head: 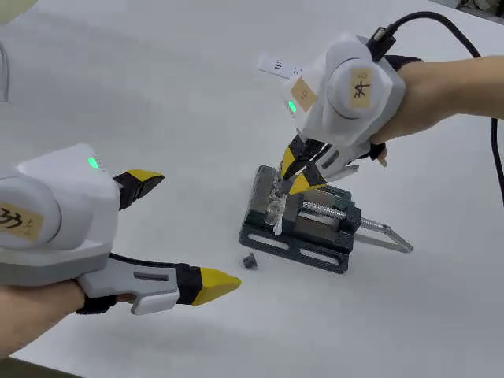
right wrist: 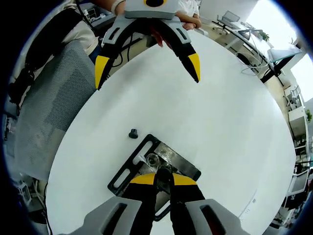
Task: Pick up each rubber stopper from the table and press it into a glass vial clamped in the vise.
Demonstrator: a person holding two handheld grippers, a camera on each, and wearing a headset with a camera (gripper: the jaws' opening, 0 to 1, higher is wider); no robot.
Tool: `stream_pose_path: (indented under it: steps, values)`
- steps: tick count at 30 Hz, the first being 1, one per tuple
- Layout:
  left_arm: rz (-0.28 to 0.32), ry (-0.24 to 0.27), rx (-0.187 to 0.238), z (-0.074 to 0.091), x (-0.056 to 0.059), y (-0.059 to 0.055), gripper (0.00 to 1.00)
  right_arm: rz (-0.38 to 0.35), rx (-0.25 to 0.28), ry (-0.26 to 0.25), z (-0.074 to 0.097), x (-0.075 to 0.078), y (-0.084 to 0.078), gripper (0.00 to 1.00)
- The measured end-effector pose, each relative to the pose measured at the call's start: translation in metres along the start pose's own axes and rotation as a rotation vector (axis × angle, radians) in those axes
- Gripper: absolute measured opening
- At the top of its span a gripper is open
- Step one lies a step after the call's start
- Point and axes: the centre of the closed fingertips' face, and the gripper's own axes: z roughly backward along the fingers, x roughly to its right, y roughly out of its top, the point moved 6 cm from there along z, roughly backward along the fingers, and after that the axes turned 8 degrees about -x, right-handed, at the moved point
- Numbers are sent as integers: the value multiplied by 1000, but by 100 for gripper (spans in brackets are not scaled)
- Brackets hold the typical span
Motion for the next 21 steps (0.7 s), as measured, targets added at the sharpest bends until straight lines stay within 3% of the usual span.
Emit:
stream_pose_path:
  steps: [21]
  values:
    - [14,-7,-1,0,-2,-1,96,1,-46,45,-5,7,2,4]
